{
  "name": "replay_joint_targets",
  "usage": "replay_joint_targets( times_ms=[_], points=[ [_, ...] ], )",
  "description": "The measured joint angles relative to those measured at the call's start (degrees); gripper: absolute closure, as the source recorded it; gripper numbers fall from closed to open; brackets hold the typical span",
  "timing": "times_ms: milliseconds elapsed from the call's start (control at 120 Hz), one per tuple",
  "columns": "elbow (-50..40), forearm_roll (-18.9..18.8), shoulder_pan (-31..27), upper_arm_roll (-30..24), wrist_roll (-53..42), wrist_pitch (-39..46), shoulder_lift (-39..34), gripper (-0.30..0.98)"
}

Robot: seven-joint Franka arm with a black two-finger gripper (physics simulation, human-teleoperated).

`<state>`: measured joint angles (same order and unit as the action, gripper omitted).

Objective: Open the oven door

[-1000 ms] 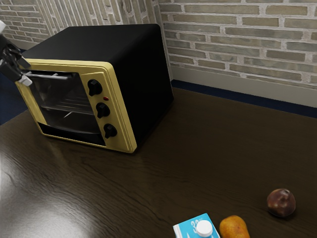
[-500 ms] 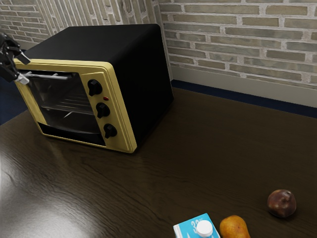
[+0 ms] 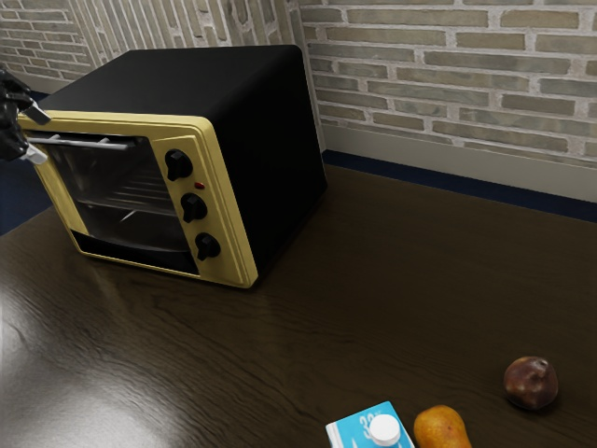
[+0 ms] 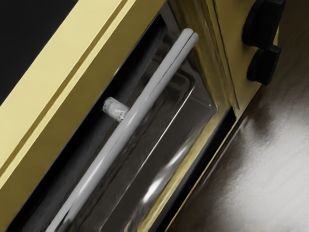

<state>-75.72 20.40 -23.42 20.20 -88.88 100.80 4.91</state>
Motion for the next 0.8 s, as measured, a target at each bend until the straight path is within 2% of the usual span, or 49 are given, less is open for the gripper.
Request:
replay_joint_targets(
  times_ms=[175,800],
  points=[
    [0.03,-0.02,1.45,-0.96,-0.43,1.37,0.64,0.0],
    [-3.48,-0.25,1.11,-0.96,-0.86,3.47,-0.41,0.0]
  ],
)
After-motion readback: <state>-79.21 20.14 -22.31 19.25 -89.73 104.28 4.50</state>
